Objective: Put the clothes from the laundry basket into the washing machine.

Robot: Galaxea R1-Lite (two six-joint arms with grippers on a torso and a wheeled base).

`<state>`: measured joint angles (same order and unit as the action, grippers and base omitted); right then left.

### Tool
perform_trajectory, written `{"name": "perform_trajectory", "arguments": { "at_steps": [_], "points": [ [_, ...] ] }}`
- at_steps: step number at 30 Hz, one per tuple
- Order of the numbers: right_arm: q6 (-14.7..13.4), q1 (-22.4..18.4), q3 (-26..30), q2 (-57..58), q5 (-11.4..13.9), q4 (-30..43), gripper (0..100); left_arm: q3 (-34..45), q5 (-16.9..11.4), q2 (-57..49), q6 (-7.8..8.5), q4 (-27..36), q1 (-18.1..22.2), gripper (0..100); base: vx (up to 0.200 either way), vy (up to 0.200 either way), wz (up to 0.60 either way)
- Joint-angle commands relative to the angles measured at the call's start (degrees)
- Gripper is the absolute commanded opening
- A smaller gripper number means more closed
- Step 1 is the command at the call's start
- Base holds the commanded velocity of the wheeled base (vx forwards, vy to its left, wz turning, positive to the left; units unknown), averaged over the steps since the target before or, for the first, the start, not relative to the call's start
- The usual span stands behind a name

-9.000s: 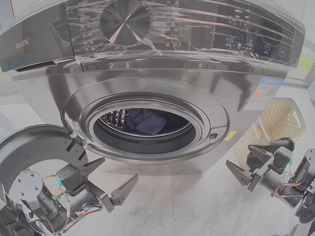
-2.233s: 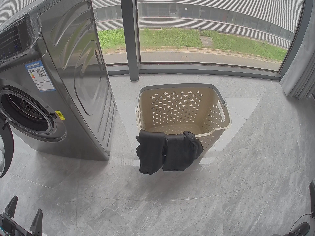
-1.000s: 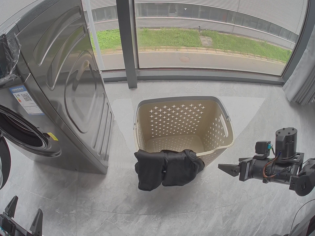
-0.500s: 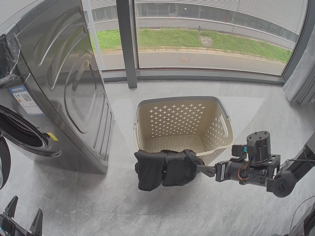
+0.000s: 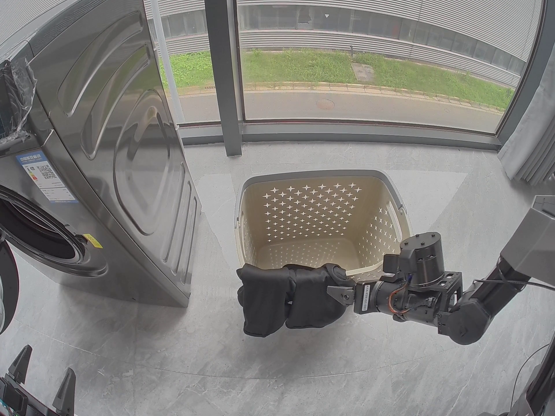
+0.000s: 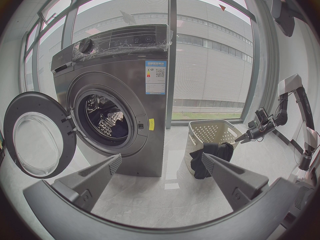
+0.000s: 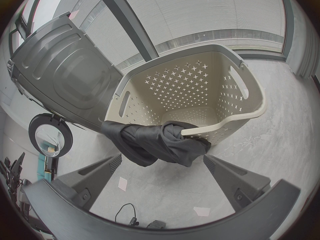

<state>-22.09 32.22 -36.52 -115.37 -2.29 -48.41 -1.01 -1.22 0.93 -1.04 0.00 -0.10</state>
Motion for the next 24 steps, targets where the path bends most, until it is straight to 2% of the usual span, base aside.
{"name": "perform_trajectory", "arguments": {
  "at_steps": [1,6,24],
  "points": [
    [-0.94,1.09,-3.03,-4.25,-0.34,0.07,100,0.92,-0.01,-0.93,-0.11,0.00,0.01,100,0.000,0.000,0.00],
    [-1.47,1.18,-6.19,-7.50,-0.43,0.07,100,1.01,-0.01,-0.93,-0.11,0.00,0.01,100,0.000,0.000,0.00],
    [-1.11,0.74,-11.90,-16.64,-0.70,-2.83,100,1.01,-0.01,-0.93,-0.11,0.00,0.01,100,0.000,0.000,0.00]
  ]
}}
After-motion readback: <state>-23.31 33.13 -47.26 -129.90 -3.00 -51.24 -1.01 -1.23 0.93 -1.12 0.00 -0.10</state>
